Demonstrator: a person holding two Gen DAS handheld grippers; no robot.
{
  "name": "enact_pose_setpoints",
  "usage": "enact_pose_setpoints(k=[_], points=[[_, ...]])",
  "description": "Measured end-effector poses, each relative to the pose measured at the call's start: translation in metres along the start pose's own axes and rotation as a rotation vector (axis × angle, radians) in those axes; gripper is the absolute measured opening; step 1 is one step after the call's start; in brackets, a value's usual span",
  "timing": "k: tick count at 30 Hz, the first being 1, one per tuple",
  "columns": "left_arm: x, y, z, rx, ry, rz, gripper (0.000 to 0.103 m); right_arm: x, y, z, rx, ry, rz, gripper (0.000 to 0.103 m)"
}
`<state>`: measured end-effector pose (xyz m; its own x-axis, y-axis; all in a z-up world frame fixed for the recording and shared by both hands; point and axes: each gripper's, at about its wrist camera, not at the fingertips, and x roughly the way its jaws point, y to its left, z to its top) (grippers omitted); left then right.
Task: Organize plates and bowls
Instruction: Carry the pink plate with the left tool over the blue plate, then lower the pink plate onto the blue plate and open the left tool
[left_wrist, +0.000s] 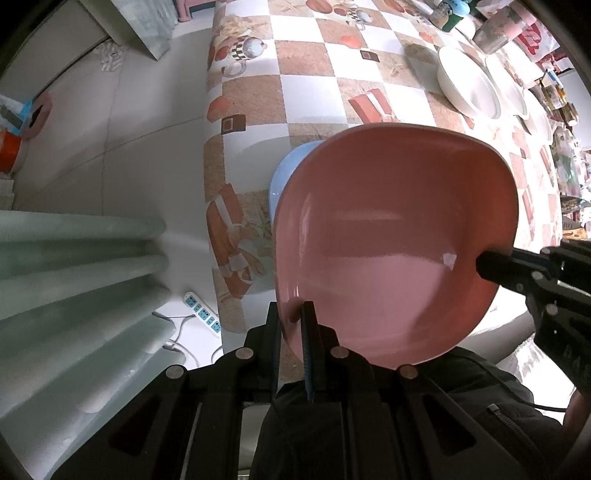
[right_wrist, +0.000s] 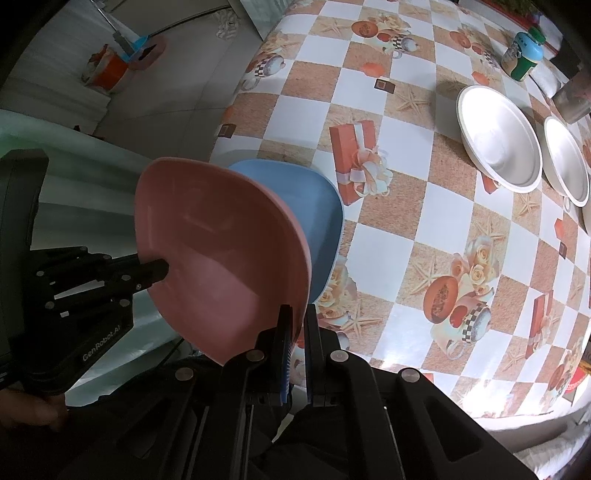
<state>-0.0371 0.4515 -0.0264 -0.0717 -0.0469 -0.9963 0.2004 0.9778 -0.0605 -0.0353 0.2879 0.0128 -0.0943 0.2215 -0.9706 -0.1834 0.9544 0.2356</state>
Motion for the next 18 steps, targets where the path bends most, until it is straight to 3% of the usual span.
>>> enact_pose_setpoints(k=[18], points=[[0.004, 0.005, 0.007, -0.026, 0.007, 0.001, 0.011, 0.008, -0.002, 0.023, -0.021, 0.010, -0.045, 0.007]])
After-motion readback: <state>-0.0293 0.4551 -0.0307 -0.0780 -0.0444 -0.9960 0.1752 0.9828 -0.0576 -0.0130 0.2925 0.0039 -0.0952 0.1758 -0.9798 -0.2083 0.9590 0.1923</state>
